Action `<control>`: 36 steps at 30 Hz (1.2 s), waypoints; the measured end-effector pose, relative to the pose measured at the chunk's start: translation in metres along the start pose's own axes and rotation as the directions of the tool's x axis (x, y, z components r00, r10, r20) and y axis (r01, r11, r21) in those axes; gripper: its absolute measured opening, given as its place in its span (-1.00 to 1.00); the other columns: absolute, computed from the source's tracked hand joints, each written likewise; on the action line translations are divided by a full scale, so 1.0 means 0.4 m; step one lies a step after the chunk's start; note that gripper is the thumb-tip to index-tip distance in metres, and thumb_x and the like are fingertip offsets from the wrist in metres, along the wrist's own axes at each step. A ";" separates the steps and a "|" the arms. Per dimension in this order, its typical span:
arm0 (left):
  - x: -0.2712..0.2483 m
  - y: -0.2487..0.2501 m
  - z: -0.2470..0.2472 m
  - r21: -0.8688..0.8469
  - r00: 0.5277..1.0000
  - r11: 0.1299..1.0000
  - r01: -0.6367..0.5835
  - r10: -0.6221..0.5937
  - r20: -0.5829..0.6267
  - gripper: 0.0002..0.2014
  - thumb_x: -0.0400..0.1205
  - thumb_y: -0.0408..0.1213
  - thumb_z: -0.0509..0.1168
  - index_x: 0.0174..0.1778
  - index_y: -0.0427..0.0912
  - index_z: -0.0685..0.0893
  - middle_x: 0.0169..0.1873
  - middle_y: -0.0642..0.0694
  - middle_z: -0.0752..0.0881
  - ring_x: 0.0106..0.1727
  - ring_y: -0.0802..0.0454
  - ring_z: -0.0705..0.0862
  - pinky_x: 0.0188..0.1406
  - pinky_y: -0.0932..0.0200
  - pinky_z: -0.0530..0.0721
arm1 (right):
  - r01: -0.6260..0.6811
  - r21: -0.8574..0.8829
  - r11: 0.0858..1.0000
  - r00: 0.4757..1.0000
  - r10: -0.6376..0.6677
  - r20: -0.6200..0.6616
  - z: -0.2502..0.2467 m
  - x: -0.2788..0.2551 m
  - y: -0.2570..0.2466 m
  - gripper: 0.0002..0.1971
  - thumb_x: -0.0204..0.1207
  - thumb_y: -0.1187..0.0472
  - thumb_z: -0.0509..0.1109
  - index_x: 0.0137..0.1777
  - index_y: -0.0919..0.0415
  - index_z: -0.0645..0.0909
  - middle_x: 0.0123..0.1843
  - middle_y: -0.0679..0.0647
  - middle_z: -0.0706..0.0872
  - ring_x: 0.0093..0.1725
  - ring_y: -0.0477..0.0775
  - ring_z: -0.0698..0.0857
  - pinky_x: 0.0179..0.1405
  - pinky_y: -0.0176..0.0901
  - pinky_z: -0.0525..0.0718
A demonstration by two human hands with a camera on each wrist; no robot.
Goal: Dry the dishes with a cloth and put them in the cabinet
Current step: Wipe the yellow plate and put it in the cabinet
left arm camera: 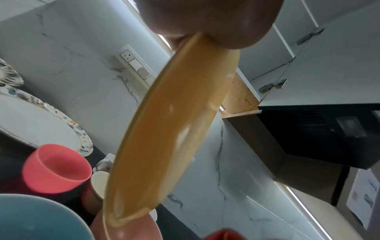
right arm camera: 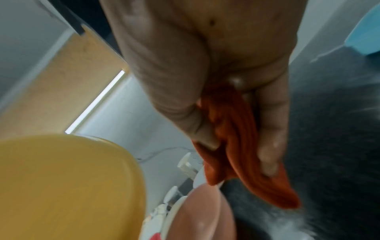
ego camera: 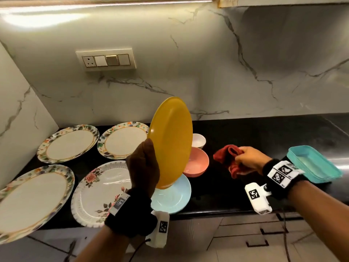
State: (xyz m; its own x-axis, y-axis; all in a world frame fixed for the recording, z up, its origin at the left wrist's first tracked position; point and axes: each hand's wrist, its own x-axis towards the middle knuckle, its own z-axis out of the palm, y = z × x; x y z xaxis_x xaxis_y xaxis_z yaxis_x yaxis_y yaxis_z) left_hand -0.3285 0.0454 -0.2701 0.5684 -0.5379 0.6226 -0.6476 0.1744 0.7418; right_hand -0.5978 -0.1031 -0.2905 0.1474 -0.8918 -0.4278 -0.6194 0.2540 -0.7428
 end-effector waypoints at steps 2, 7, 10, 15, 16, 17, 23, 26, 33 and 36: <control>0.021 -0.008 -0.002 -0.011 1.000 1.000 0.016 -0.017 -0.005 -0.60 0.73 -0.07 0.02 -0.43 -0.09 0.44 -0.59 0.19 0.41 -0.55 0.24 0.43 -0.47 0.36 0.33 | -0.032 -0.110 0.993 0.999 0.036 0.034 0.015 0.022 0.033 -0.84 0.49 0.49 0.33 0.04 0.37 0.62 -0.37 0.23 0.61 -0.47 0.13 0.63 -0.44 -0.09 0.66; 0.094 -0.011 -0.042 -0.092 1.000 0.996 0.004 -0.005 -0.010 -0.60 0.73 -0.12 0.03 -0.49 0.08 0.32 -0.61 0.19 0.37 -0.61 0.26 0.39 -0.53 0.47 0.25 | 0.166 0.128 0.978 0.982 -0.153 -0.110 0.070 0.003 -0.088 -0.85 0.56 0.26 0.43 0.09 0.23 0.62 -0.24 0.15 0.60 -0.40 0.02 0.56 -0.42 -0.16 0.51; 0.170 0.008 -0.085 -0.260 1.000 0.966 -0.006 -0.002 -0.030 -0.56 0.73 -0.11 0.04 -0.52 0.07 0.23 -0.68 0.09 0.29 -0.63 0.22 0.31 -0.57 0.36 0.21 | 0.351 0.238 0.906 0.936 -0.337 -0.097 0.119 -0.064 -0.243 -0.76 0.62 0.07 0.36 0.25 0.06 0.59 -0.01 0.05 0.72 -0.08 0.01 0.66 -0.11 -0.13 0.58; 0.360 0.040 -0.197 -0.519 0.997 0.854 0.021 -0.058 -0.054 -0.50 0.66 0.13 0.09 -0.52 -0.02 0.15 -0.63 -0.01 0.19 -0.54 0.07 0.19 -0.49 0.01 0.14 | 0.530 0.428 0.732 0.847 -0.481 -0.226 0.151 -0.159 -0.468 -0.63 0.58 0.11 0.40 0.38 -0.03 0.52 0.10 0.13 0.79 0.00 0.10 0.78 -0.08 -0.04 0.69; 0.411 0.055 -0.223 -0.567 0.995 0.822 0.047 -0.086 -0.042 -0.47 0.64 0.21 0.10 -0.51 -0.04 0.15 -0.59 -0.16 0.20 -0.51 -0.02 0.21 -0.47 -0.01 0.20 | 0.574 0.418 0.704 0.819 -0.507 -0.271 0.147 -0.178 -0.516 -0.60 0.55 0.11 0.43 0.38 -0.06 0.52 0.11 0.14 0.78 0.02 0.13 0.79 -0.09 -0.02 0.73; 0.452 0.069 -0.243 -0.606 0.993 0.791 0.079 -0.116 -0.022 -0.46 0.64 0.25 0.12 -0.49 -0.04 0.18 -0.56 -0.26 0.24 -0.48 -0.07 0.26 -0.42 -0.02 0.27 | 0.599 0.417 0.683 0.800 -0.516 -0.305 0.143 -0.205 -0.551 -0.58 0.53 0.11 0.46 0.37 -0.08 0.51 0.11 0.15 0.78 0.03 0.14 0.80 -0.12 -0.01 0.76; 0.823 0.209 -0.300 -0.650 0.997 0.756 -0.081 0.069 -0.045 -0.80 0.63 -0.04 0.32 -0.01 -0.10 0.63 -0.16 0.00 0.69 -0.15 0.02 0.64 -0.23 0.16 0.57 | 0.777 0.310 0.548 0.617 -0.567 -0.545 0.031 -0.291 -0.879 -0.57 0.50 0.16 0.50 0.36 0.10 0.55 0.10 0.17 0.78 -0.02 0.15 0.78 -0.33 -0.08 0.72; 0.989 0.268 -0.284 -0.526 0.990 0.839 -0.138 0.110 -0.084 -0.67 0.60 -0.05 0.35 0.18 -0.13 0.51 -0.02 0.01 0.62 0.00 -0.01 0.64 -0.06 0.09 0.63 | 0.809 0.261 0.526 0.569 -0.593 -0.569 -0.040 -0.294 -1.024 -0.67 0.53 0.21 0.48 0.27 0.18 0.55 0.17 0.20 0.73 0.02 0.19 0.74 -0.33 -0.08 0.68; 1.237 0.321 -0.199 -0.087 0.962 0.985 -0.151 0.167 0.216 -0.53 0.54 0.16 0.31 -0.23 -0.28 0.59 -0.26 -0.32 0.76 -0.22 -0.26 0.77 -0.07 -0.20 0.78 | 0.718 0.099 0.689 0.609 -0.553 -0.569 -0.228 -0.158 -1.272 -0.71 0.54 0.25 0.48 0.17 0.41 0.61 -0.08 0.34 0.67 0.01 0.27 0.66 0.08 0.24 0.73; 1.298 0.349 -0.130 -0.108 0.946 0.992 -0.063 0.094 0.309 -0.64 0.58 0.00 0.36 -0.29 -0.27 0.62 -0.29 -0.33 0.77 -0.22 -0.26 0.80 -0.02 -0.18 0.78 | 0.678 -0.130 0.724 0.537 -0.608 -0.585 -0.327 -0.080 -1.354 -0.79 0.48 0.12 0.51 -0.01 0.19 0.60 -0.05 0.25 0.73 0.00 0.29 0.76 0.07 0.25 0.76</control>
State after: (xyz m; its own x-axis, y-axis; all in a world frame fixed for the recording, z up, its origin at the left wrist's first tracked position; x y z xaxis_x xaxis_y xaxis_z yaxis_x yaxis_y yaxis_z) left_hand -0.0972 -0.1666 0.1697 0.3203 -0.7477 0.5817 -0.6235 0.2959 0.7236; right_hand -0.3682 -0.2610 0.1928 0.0047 -0.8523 0.5231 -0.4488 -0.4692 -0.7605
